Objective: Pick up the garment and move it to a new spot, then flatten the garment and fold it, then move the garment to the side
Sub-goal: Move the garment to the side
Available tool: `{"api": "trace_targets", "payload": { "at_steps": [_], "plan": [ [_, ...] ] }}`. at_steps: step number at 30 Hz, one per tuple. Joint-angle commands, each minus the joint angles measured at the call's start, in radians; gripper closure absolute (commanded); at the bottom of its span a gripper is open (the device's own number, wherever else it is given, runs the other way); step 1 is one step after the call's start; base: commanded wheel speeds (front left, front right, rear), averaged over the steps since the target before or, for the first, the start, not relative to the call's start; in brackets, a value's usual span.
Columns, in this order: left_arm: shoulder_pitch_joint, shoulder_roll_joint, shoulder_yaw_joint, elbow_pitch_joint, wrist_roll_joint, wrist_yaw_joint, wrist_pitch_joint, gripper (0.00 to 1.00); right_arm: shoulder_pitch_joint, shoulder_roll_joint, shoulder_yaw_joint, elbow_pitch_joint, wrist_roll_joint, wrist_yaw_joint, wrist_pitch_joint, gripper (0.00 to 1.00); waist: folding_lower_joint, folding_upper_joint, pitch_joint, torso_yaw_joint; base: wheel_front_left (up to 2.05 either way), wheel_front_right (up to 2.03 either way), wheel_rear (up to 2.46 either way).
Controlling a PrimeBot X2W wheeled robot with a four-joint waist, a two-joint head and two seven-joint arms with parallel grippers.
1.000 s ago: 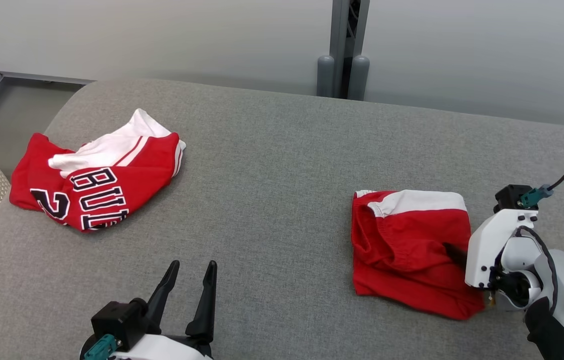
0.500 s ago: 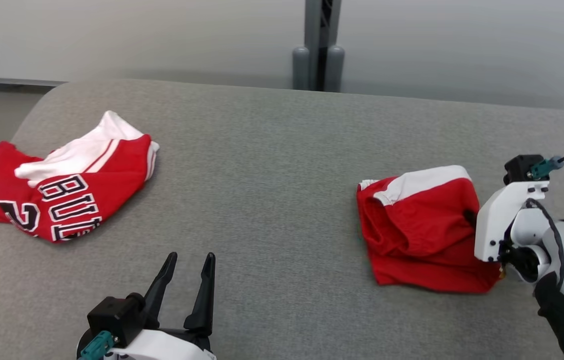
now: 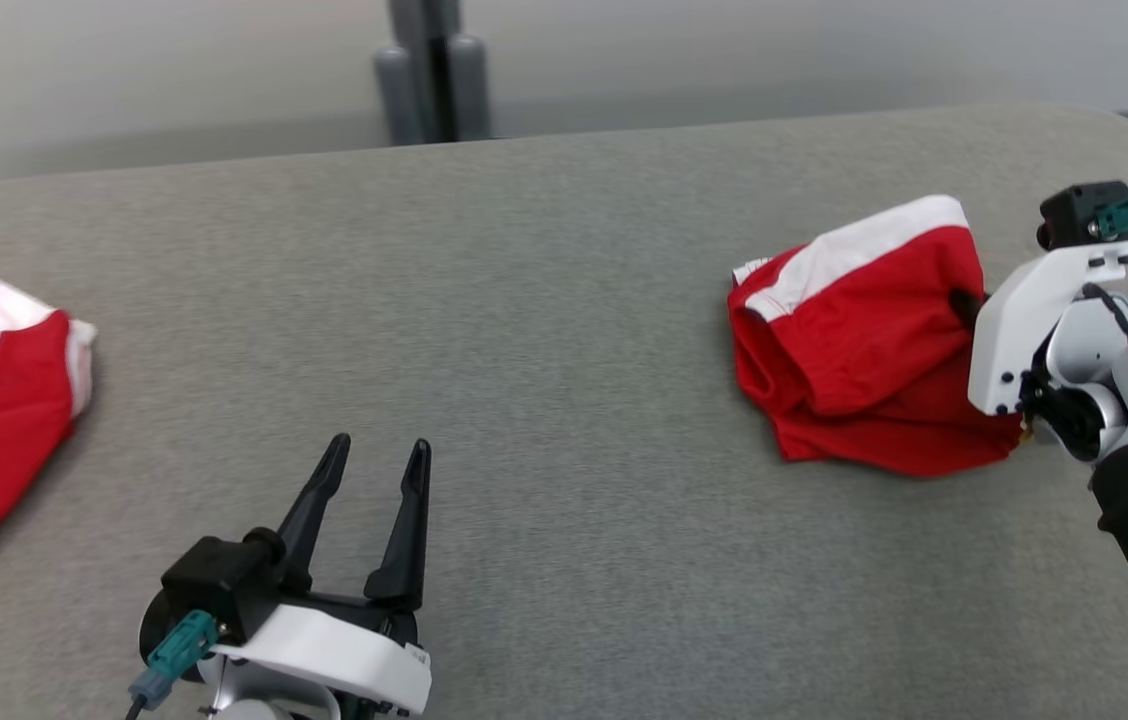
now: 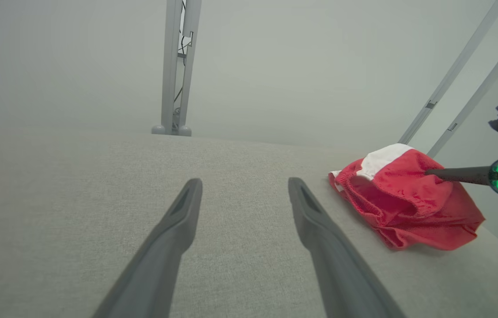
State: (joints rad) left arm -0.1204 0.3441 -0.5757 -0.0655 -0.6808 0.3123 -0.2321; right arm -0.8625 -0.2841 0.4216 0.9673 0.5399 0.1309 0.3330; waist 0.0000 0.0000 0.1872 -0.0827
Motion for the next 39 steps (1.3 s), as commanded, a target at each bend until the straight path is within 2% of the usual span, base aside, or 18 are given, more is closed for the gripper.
{"api": "trace_targets", "payload": {
  "at_steps": [1, 2, 7, 13, 24, 33, 39],
  "plan": [
    [-0.025, 0.01, 0.005, -0.003, 0.007, 0.0, 0.001, 0.0, -0.023, 0.002, 0.0, -0.001, -0.007, 0.0, -0.01, 1.0, 0.0, 0.0, 0.053, -0.081, 0.0, 0.0, 0.0],
    [-0.043, 0.014, 0.002, -0.006, 0.016, -0.004, 0.008, 0.0, -0.046, 0.005, 0.002, 0.001, -0.012, 0.0, -0.014, 1.0, 0.0, 0.0, 0.071, -0.112, 0.0, 0.0, 0.0],
    [-0.072, 0.019, -0.005, -0.011, 0.027, -0.009, 0.02, 0.0, -0.085, 0.007, 0.008, 0.007, -0.017, 0.0, -0.026, 1.0, 0.0, 0.0, 0.103, -0.152, 0.0, 0.0, 0.0],
    [-0.097, 0.022, -0.015, -0.016, 0.037, -0.01, 0.032, 0.0, -0.128, -0.012, 0.008, 0.03, -0.033, 0.0, -0.05, 1.0, 0.0, 0.0, 0.127, -0.169, 0.0, 0.0, 0.0],
    [-0.102, 0.027, -0.018, -0.006, 0.035, -0.007, 0.034, 0.0, -0.177, -0.039, 0.006, 0.117, -0.112, 0.0, -0.124, 1.0, 0.0, 0.0, 0.136, -0.136, 0.0, 0.0, 0.0],
    [-0.094, 0.017, -0.024, 0.003, 0.026, -0.013, 0.024, 0.0, -0.248, -0.061, -0.023, 0.261, -0.278, 0.0, -0.191, 1.0, 0.0, 0.0, 0.136, -0.097, 0.0, 0.0, 0.0],
    [-0.091, 0.012, -0.029, 0.01, 0.023, -0.018, 0.02, 0.0, -0.273, -0.081, -0.08, 0.305, -0.37, 0.0, -0.193, 1.0, 0.0, 0.0, 0.139, -0.073, 0.0, 0.0, 0.0]
  ]
}}
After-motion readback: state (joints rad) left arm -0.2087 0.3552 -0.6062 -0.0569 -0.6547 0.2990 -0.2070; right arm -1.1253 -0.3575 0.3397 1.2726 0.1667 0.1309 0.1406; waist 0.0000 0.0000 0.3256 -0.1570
